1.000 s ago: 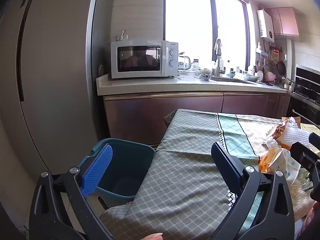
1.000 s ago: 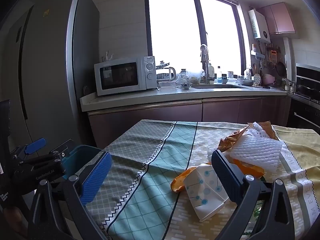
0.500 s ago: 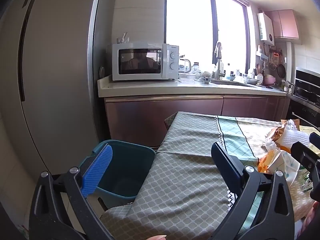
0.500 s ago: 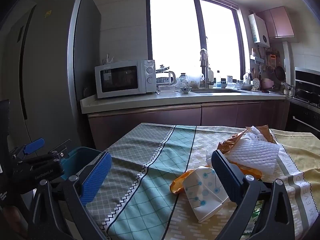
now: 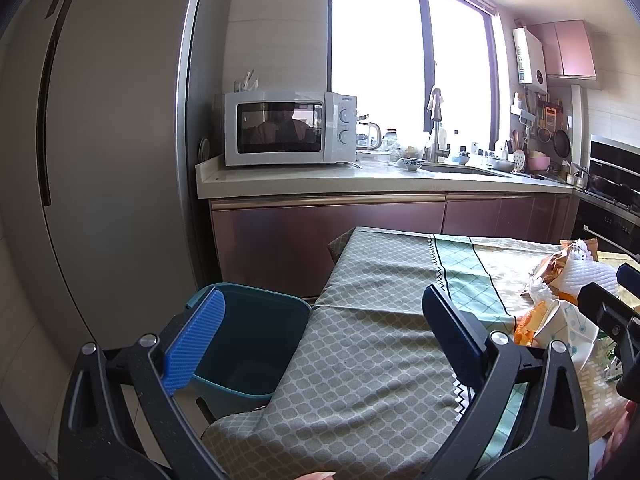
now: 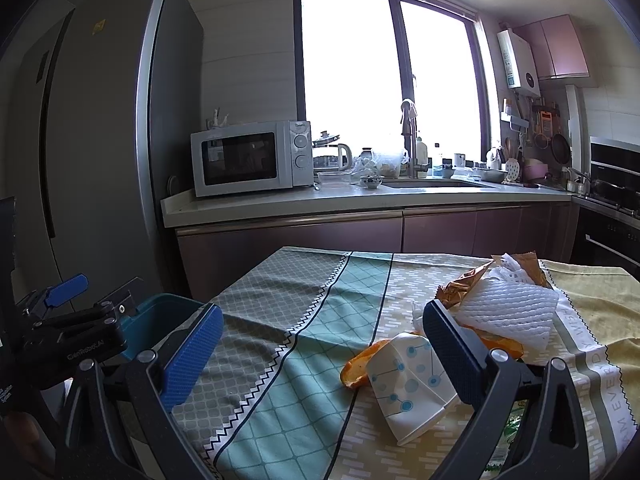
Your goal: Collect trash
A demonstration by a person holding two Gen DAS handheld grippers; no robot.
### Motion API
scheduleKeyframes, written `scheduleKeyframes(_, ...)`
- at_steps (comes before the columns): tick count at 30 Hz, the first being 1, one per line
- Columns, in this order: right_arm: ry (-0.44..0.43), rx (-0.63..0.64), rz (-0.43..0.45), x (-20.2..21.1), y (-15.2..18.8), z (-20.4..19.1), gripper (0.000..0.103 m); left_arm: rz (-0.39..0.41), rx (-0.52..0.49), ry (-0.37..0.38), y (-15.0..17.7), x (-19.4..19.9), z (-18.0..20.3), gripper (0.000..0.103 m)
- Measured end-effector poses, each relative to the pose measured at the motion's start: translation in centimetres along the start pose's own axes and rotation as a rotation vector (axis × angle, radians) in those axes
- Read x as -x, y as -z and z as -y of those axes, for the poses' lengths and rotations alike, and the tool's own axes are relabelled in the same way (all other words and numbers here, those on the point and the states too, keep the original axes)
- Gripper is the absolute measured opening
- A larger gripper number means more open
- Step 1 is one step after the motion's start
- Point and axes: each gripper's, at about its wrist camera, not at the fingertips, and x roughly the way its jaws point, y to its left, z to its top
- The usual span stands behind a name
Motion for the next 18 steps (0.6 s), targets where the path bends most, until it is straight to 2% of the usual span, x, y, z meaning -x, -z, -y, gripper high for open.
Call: scheduleKeyframes(18, 0.006, 0.018, 0.025, 0.49, -0.11, -0.38, 0.097, 0.003, 0.003, -0.002, 0.09, 0.14, -0.01, 0.098)
